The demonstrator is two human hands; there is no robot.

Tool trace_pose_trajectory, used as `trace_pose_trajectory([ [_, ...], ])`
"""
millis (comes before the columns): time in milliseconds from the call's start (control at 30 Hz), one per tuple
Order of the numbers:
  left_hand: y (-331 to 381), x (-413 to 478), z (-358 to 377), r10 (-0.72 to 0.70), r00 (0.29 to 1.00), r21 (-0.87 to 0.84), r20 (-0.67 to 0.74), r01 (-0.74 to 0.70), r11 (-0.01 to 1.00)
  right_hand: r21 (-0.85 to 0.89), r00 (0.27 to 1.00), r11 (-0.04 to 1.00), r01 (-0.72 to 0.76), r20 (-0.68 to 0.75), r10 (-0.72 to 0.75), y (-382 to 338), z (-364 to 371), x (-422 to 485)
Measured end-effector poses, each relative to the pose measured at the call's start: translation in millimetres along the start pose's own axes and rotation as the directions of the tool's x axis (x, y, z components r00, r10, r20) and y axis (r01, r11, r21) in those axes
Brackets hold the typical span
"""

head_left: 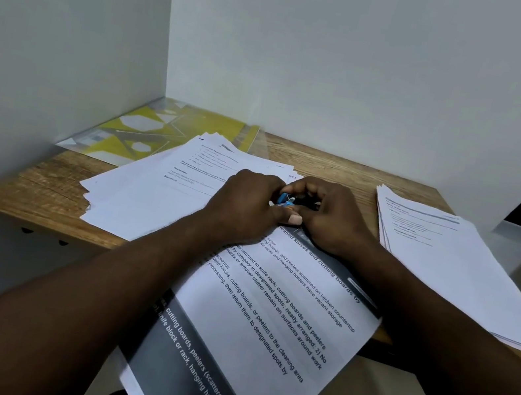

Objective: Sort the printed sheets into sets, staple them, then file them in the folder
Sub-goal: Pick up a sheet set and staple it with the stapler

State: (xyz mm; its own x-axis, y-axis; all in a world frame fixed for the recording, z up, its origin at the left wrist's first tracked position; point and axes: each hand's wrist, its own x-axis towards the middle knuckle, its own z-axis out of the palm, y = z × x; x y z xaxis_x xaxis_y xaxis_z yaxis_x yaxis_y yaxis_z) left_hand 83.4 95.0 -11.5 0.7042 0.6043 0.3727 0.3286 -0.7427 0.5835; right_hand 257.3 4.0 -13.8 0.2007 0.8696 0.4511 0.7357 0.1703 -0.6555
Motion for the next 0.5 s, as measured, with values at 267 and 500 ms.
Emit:
trace_pose_trajectory([
  [267,-3,3,-3,-0.025,1.0,-0.073,-0.014,0.024,0.997,0.027,0.999,1.0,-0.007,0.031,0.007,-1,0,4],
  [500,-11,4,-12,-0.169,0.98,-0.304,0.104,0.193,0.933,0.094,0.996,0.996,0.001,0.086,-0.009,0,-6,4],
])
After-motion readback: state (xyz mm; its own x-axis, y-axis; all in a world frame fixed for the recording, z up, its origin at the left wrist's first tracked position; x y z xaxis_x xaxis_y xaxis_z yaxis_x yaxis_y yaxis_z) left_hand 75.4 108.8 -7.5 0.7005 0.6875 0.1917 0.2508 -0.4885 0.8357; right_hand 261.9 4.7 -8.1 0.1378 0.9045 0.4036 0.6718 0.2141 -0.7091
